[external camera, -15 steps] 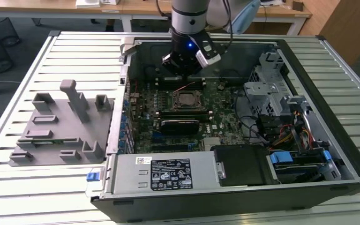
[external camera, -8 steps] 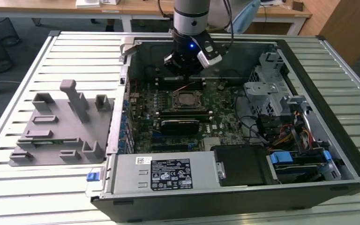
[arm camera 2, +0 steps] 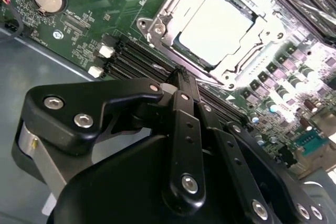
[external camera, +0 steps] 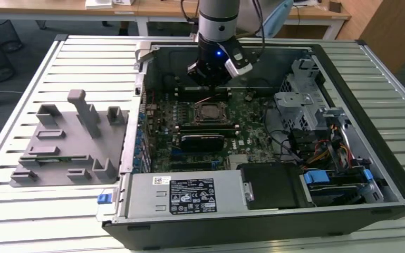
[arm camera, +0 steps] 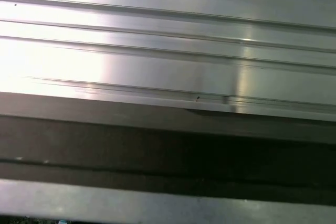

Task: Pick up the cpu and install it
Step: 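Install the first cpu locking lever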

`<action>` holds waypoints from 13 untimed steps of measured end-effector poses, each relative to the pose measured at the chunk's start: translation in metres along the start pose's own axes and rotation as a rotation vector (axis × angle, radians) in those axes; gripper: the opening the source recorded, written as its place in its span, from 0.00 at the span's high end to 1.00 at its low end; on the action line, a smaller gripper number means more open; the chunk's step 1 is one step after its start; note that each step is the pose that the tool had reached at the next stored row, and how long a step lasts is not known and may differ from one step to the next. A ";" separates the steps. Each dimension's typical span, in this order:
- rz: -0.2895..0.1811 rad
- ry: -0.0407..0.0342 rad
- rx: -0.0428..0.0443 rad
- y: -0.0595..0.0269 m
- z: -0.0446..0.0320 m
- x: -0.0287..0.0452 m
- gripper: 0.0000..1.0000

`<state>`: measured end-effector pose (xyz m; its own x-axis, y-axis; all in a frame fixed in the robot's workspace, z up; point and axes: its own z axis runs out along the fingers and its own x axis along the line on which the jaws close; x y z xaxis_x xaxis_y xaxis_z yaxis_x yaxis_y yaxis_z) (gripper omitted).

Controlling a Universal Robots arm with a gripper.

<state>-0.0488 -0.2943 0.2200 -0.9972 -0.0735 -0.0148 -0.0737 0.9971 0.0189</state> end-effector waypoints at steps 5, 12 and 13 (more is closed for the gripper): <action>0.000 0.0002 0.0000 -0.0004 0.0045 -0.0051 0.89; 0.000 0.0004 0.0000 -0.0008 0.0122 -0.0091 0.89; 0.000 0.0005 0.0000 -0.0008 0.0134 -0.0095 0.89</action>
<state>-0.0391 -0.2942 0.2067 -0.9972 -0.0735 -0.0143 -0.0738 0.9971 0.0188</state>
